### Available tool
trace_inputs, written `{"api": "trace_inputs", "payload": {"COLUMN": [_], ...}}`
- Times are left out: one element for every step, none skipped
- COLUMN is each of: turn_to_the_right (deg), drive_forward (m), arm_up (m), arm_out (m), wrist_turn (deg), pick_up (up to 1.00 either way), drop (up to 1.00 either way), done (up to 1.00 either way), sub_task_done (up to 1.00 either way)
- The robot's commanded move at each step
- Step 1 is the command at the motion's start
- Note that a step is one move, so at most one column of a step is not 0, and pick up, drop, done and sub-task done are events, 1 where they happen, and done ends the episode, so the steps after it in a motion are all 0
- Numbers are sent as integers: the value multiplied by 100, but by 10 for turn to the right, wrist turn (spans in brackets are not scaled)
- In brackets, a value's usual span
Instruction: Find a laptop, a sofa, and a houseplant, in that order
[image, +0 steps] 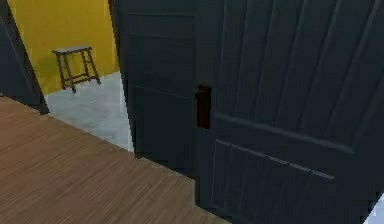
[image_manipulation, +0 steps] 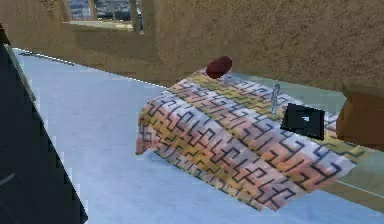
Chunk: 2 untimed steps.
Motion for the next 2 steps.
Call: {"api": "trace_inputs", "payload": {"turn_to_the_right": [450, 450], "drive_forward": [0, 0], "arm_up": [0, 0], "arm_out": [0, 0], "wrist_turn": [0, 0], "pick_up": [0, 0], "drop": [0, 0], "done": [0, 0], "sub_task_done": [0, 0]}}
